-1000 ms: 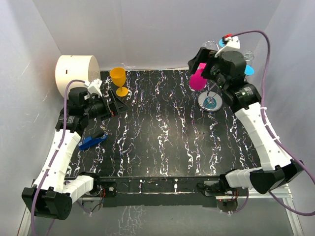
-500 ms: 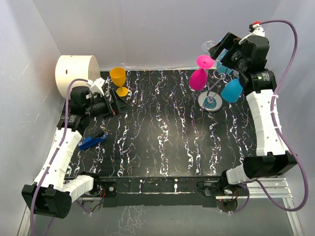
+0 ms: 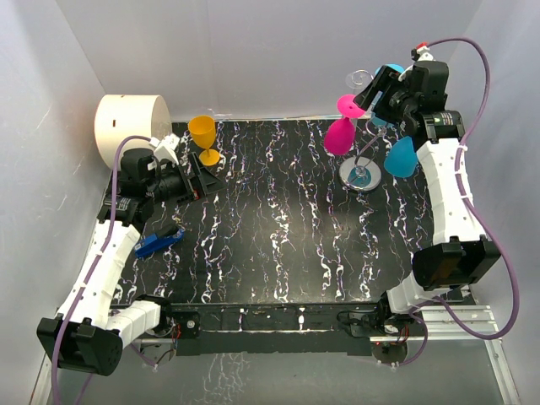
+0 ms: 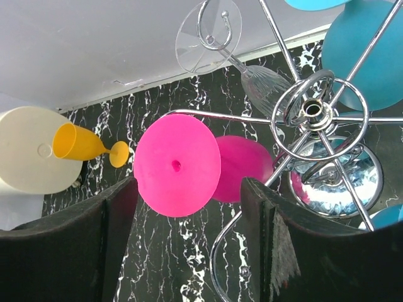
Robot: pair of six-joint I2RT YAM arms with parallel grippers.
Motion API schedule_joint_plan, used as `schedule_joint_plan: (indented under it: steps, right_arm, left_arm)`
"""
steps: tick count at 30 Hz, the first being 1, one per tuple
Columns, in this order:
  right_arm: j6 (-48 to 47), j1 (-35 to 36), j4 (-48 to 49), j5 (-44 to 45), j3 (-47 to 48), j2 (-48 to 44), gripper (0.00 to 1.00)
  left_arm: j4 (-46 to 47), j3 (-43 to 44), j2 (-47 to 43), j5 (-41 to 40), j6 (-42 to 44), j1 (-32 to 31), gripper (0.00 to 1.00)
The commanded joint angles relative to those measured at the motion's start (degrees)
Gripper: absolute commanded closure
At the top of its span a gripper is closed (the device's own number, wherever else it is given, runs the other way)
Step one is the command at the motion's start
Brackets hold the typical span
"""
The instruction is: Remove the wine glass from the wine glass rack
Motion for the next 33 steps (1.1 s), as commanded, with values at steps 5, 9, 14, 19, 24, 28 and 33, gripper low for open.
schedule_joint_plan:
  steps: [5, 9, 14, 19, 24, 28, 33]
  right_arm:
    - [-1.8, -0.4, 2.2, -1.0, 4.2, 2.1, 0.45]
    - [-2.0, -0.5, 2.3, -1.1, 4.5, 3.3, 0.51]
    - [-2.0, -0.5, 2.6, -1.4, 4.3, 3.8, 0.53]
    - [-0.9, -0.5, 4.0, -2.7, 2.8, 3.7, 0.59]
    - [0.0, -0.5, 5.3, -3.0, 1.6, 3.9, 0.63]
    - [0.7, -0.5, 6.2, -3.1, 0.9, 4.0, 0.67]
    - [2.3, -0.5, 7.4, -3.4, -0.4, 3.6, 0.75]
  left_arm:
    - [-0.7, 0.8, -1.4, 1.1, -0.2, -0.2, 0.01]
    - [-0.9, 0.8, -1.6, 1.1, -0.2, -0.4, 0.01]
    - [-1.0, 0.9, -1.4, 1.0, -0.2, -0.4, 0.01]
    - [-0.6, 0.9, -0.9, 1.0, -0.2, -0.4, 0.01]
    - [-0.8, 1.2, -0.8, 0.8, -0.1, -0.4, 0.01]
    - [-1.2, 1.5, -0.6, 0.5, 0.3, -0.3, 0.01]
    - [-1.7, 2.2, 0.0, 0.2, 0.9, -0.4, 0.01]
